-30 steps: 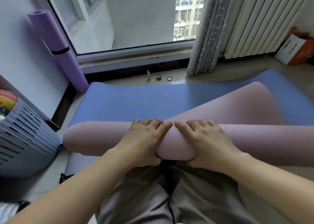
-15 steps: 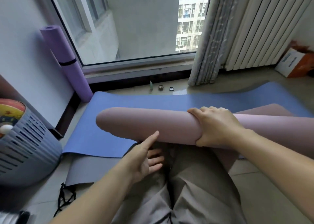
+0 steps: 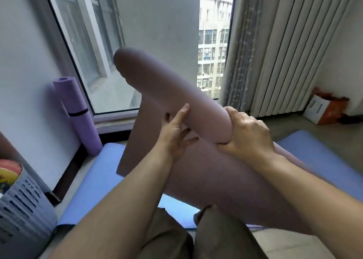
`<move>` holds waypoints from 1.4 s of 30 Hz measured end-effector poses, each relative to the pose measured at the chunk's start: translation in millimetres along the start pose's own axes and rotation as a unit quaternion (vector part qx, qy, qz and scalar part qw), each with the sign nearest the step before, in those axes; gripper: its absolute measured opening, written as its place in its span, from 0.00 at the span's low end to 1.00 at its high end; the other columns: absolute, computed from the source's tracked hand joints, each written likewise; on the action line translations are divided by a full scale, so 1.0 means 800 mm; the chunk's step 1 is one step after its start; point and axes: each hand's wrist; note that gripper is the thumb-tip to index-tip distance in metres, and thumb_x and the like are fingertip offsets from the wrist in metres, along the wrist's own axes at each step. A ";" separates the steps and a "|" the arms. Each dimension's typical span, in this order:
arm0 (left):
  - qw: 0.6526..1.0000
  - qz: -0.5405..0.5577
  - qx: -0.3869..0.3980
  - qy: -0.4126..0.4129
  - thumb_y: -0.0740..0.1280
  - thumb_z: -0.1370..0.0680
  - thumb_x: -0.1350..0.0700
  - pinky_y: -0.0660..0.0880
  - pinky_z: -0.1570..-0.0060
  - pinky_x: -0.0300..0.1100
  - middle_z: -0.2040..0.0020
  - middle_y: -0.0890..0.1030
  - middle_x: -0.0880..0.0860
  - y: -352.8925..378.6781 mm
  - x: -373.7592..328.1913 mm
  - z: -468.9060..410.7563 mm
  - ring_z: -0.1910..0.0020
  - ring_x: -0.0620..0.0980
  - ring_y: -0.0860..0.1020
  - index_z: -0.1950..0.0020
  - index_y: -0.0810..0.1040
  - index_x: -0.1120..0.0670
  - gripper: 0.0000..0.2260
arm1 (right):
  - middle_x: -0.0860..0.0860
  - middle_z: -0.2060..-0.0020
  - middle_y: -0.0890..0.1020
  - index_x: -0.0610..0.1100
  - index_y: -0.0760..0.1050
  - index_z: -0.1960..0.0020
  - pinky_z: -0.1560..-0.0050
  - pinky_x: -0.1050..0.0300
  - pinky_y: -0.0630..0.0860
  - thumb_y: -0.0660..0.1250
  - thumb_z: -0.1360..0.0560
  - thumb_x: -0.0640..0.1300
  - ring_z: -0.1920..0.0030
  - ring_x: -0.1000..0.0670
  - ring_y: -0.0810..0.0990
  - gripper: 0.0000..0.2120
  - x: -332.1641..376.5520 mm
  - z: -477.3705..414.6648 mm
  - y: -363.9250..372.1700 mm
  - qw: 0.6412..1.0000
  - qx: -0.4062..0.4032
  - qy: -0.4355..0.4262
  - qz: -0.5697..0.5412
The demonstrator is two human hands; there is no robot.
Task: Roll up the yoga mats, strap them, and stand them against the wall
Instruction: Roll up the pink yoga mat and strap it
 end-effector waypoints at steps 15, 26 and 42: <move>0.988 0.114 -0.004 0.101 0.73 0.32 0.45 0.78 0.46 0.49 0.32 0.74 0.51 -0.060 -0.011 0.020 0.40 0.52 0.77 0.28 0.66 0.46 0.34 | 0.44 0.45 0.80 0.48 0.68 0.30 0.44 0.44 0.70 0.75 0.42 0.58 0.47 0.37 0.78 0.42 0.055 -0.028 -0.005 0.985 -0.090 -0.146 0.016; 0.968 0.223 -0.016 0.111 0.74 0.38 0.49 0.79 0.52 0.49 0.39 0.78 0.55 -0.070 -0.016 0.043 0.43 0.53 0.79 0.29 0.70 0.53 0.38 | 0.43 0.46 0.79 0.45 0.70 0.32 0.46 0.43 0.71 0.79 0.45 0.58 0.50 0.37 0.79 0.45 0.075 -0.031 0.004 0.968 -0.136 -0.207 0.049; 0.925 -0.163 -0.339 0.059 0.63 0.21 0.56 0.59 0.36 0.46 0.22 0.43 0.55 -0.107 0.128 0.151 0.27 0.49 0.56 0.22 0.38 0.49 0.38 | 0.51 0.43 0.77 0.54 0.63 0.29 0.42 0.49 0.67 0.70 0.39 0.62 0.44 0.44 0.76 0.41 0.033 0.136 0.104 0.960 0.208 -0.180 0.054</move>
Point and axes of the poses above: each hand's wrist, its own z-axis away from the middle knuckle, its own y-axis out of the palm, x = y × z
